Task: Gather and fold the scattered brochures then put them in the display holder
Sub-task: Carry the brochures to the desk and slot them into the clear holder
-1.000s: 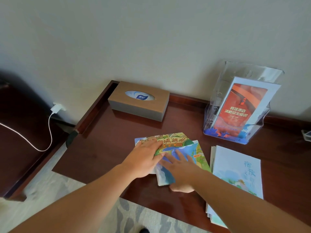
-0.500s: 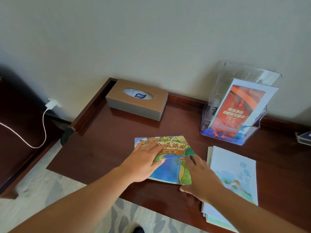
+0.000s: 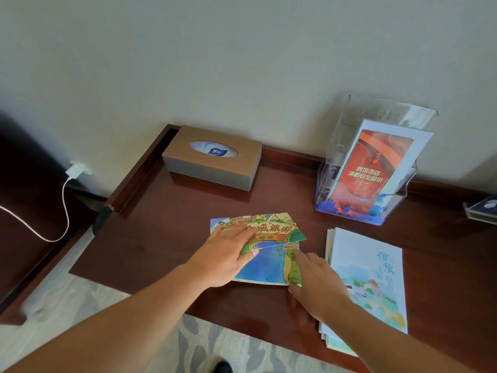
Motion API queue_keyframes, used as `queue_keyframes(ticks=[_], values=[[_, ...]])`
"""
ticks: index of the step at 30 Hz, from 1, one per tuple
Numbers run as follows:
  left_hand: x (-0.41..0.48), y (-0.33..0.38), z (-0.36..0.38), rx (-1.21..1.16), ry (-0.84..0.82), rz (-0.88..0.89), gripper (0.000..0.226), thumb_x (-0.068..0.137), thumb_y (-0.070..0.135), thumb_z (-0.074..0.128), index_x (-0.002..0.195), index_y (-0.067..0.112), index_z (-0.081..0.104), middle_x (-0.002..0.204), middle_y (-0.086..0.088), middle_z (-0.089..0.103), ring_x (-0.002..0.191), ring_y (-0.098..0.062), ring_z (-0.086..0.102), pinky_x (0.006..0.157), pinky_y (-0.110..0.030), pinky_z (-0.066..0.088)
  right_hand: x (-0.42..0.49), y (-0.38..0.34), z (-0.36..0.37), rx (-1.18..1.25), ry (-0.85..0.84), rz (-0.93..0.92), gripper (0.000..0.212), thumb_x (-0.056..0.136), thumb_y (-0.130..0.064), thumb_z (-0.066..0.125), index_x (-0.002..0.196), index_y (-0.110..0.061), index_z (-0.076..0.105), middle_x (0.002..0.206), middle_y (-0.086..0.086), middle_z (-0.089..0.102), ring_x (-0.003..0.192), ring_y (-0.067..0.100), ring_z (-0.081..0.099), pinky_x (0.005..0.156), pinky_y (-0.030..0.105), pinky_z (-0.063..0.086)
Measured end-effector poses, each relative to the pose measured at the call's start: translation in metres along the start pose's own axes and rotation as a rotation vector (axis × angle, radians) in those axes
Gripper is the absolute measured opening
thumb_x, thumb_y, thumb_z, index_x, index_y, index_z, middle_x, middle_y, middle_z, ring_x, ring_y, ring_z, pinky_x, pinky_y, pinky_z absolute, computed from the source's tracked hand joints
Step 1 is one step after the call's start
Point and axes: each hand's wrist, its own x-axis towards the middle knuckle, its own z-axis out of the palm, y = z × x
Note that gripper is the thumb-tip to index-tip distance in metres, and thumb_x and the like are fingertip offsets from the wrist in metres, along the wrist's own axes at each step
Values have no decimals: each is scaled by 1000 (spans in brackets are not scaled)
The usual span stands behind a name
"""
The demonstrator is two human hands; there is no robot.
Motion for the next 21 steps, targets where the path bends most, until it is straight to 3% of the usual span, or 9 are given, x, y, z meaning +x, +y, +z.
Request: queue_keyframes(ticks=[4,9,12,14,15,18,21], values=[[-1,-2,4,45,0,9,59,102,50,30,154,26,19,162,2,18,149,-11,8,121,-38,-1,3,-7,-1,142,43,58,64,81,-37,69,137,-27,39,122,-3,57,113,18,54,86,29,46],[-2,-6,8,90,9,40,60,101,52,28,154,27,18,162,2,17,149,-12,8,120,-38,-1,4,1,-13,322,-27,82,71,75,-36,75,136,-39,39,116,-16,65,100,10,63,79,27,50],[-4,-10,15,137,19,72,61,101,52,28,155,26,15,163,0,14,150,-15,5,119,-39,-2,6,7,-25,703,-170,84,61,82,-6,67,136,-28,47,108,-19,69,92,5,69,77,24,54],[-5,-13,20,168,19,93,63,100,54,26,155,27,12,163,0,12,151,-16,3,119,-40,-4,6,9,-34,1022,-278,152,55,86,15,47,133,-13,51,116,-9,69,103,12,69,78,23,55],[-6,-15,23,183,9,101,64,99,56,23,155,28,10,164,0,10,151,-16,2,119,-40,-6,6,9,-38,1124,-319,192,55,88,17,40,132,-13,53,120,-5,68,109,15,67,82,24,55],[-10,-18,35,212,-25,114,71,93,62,12,155,29,4,164,-1,3,151,-16,-4,118,-40,-8,10,0,-45,1167,-349,255,43,95,-8,36,119,-26,67,108,-4,75,99,12,70,86,26,55],[-12,-20,43,243,-4,102,72,92,62,11,155,30,1,165,-1,-1,150,-17,-8,116,-41,-15,16,-10,-42,1158,-313,317,32,100,-25,41,117,-26,68,102,-4,76,92,11,72,84,26,55]])
